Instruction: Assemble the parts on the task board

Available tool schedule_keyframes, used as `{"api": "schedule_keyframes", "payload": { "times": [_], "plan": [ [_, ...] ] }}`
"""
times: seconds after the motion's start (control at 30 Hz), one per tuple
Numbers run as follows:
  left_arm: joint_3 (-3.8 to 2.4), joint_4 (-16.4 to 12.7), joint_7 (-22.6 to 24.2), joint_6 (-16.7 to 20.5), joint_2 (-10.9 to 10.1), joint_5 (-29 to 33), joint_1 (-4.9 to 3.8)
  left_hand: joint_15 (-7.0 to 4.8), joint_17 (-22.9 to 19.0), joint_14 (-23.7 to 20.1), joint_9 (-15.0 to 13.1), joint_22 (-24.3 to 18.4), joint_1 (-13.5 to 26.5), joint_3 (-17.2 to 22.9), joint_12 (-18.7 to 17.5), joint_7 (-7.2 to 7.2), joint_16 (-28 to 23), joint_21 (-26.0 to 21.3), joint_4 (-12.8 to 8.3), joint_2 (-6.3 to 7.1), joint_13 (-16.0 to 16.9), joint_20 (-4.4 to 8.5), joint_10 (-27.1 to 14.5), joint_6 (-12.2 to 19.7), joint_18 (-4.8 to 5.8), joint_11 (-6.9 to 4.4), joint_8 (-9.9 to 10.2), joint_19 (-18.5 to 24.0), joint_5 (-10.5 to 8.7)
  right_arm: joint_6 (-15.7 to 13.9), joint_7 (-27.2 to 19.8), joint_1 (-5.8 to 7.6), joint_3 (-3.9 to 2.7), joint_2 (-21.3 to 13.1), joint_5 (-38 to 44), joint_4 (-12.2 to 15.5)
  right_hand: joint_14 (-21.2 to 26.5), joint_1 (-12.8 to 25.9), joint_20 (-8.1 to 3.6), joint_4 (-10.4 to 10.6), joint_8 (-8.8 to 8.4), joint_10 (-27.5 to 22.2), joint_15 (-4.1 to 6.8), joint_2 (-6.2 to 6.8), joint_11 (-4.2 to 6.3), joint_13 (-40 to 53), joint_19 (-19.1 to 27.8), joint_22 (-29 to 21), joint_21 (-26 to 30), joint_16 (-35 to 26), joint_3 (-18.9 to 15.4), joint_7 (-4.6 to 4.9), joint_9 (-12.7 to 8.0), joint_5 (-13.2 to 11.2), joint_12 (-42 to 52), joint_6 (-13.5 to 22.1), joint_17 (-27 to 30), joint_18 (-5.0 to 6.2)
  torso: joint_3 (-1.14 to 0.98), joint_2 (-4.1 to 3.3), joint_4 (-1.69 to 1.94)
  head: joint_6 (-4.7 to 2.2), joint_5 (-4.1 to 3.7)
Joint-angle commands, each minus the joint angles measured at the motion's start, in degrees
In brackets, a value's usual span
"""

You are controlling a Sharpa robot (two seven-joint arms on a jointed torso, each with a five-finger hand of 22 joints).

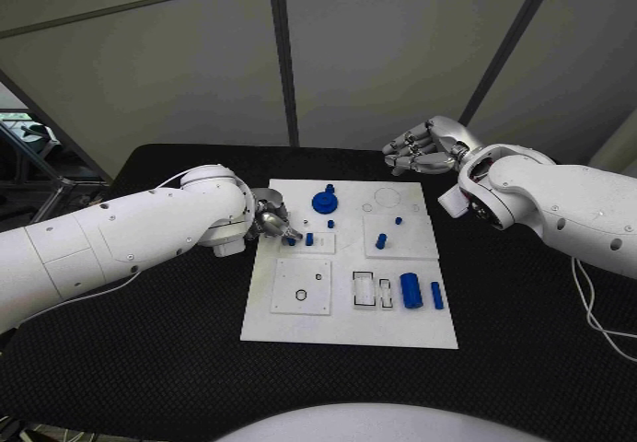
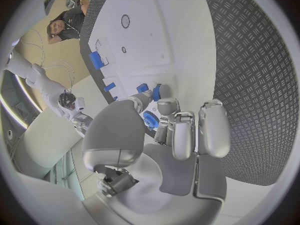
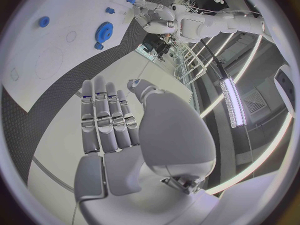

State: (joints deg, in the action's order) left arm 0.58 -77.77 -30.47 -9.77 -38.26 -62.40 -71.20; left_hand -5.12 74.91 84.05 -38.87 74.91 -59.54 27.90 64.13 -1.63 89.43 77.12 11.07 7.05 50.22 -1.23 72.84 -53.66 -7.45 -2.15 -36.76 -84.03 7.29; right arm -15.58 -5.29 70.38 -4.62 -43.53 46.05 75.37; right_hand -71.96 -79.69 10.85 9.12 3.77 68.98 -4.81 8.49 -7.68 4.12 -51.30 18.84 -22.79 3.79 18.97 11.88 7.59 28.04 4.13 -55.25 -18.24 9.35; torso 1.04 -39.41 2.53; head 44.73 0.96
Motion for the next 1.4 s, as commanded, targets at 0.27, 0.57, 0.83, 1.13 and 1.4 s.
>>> {"api": "schedule_keyframes", "payload": {
  "times": [0.27,0.57,0.83,1.13,1.4],
  "plan": [
    [0.05,0.2,-0.2,-0.5,0.0,-0.1,0.04,-0.31,14.8,5.9,-0.1,3.4,1.6,-2.3,0.4,-0.01,0.4,0.3,1.0,0.09,0.2,0.37,0.5,-0.7,4.32,-0.09,-0.1,-1.6,-0.3,-0.2,-0.5,0.1,-0.03,-0.1,0.1,0.2,0.4,0.5,0.45,0.0,0.18,-0.5,-0.02,-0.16,-0.09,-0.1,0.0,-0.1,0.2,-0.1,0.4,0.05,0.1,0.2,0.4,0.2,0.1,0.95,0.01,-0.01,0.01,0.04,0.0],
    [0.05,0.1,-0.3,-0.6,-0.3,-0.1,0.04,-0.31,14.9,5.9,-0.2,3.6,2.2,-4.1,0.5,-0.01,0.4,0.4,1.7,0.16,0.2,0.38,0.5,-0.8,4.35,-0.08,-0.1,-1.6,-0.29,-0.2,-0.4,0.11,-0.03,-0.2,0.1,0.2,0.4,0.5,0.46,0.0,0.17,-0.5,-0.03,-0.09,-0.09,-0.1,-0.1,-0.1,0.3,-0.1,0.4,0.06,0.1,0.2,0.4,0.2,0.1,0.95,0.03,0.03,0.04,-0.01,-0.03],
    [0.03,-0.2,-0.3,-0.6,-0.6,-0.1,0.05,-0.35,15.0,5.9,-0.3,3.8,2.6,-5.8,0.6,0.03,0.5,0.6,2.3,0.34,0.2,0.41,0.5,-0.9,4.39,-0.11,-0.2,-1.7,-0.28,-0.1,-0.4,0.11,-0.03,-0.1,0.1,0.1,0.4,0.5,0.46,-0.1,0.16,-0.5,-0.02,-0.01,-0.08,-0.1,-0.1,-0.1,0.3,-0.1,0.4,0.05,0.1,0.2,0.4,0.2,0.1,0.96,0.06,-0.01,0.02,-0.06,-0.01],
    [0.01,-0.4,-0.3,-0.2,-0.7,-0.1,0.06,-0.38,15.0,5.9,-0.3,3.9,2.9,-8.0,0.6,0.09,0.5,0.6,3.1,0.25,0.2,0.45,0.5,-0.9,4.4,-0.16,-0.3,-1.8,-0.26,-0.1,-0.5,0.1,-0.03,-0.1,0.1,0.1,0.4,0.5,0.46,-0.1,0.16,-0.5,-0.02,-0.01,-0.08,-0.1,-0.1,-0.1,0.3,-0.1,0.4,0.05,0.1,0.2,0.4,0.2,0.1,0.96,0.04,-0.02,0.03,-0.03,-0.02],
    [-0.03,-0.6,-0.2,0.5,-1.1,-0.1,0.06,-0.4,14.9,5.9,-0.4,3.9,2.9,-8.9,0.6,0.11,0.4,0.5,3.5,0.19,0.2,0.47,0.5,-0.9,4.38,-0.17,-0.3,-1.7,-0.27,-0.1,-0.5,0.1,-0.03,-0.2,0.1,0.1,0.4,0.4,0.46,-0.1,0.16,-0.5,-0.02,0.05,-0.08,-0.1,-0.1,-0.1,0.3,-0.1,0.4,0.04,0.1,0.2,0.4,0.2,0.2,0.96,0.04,0.02,0.06,-0.05,0.1]
  ]
}}
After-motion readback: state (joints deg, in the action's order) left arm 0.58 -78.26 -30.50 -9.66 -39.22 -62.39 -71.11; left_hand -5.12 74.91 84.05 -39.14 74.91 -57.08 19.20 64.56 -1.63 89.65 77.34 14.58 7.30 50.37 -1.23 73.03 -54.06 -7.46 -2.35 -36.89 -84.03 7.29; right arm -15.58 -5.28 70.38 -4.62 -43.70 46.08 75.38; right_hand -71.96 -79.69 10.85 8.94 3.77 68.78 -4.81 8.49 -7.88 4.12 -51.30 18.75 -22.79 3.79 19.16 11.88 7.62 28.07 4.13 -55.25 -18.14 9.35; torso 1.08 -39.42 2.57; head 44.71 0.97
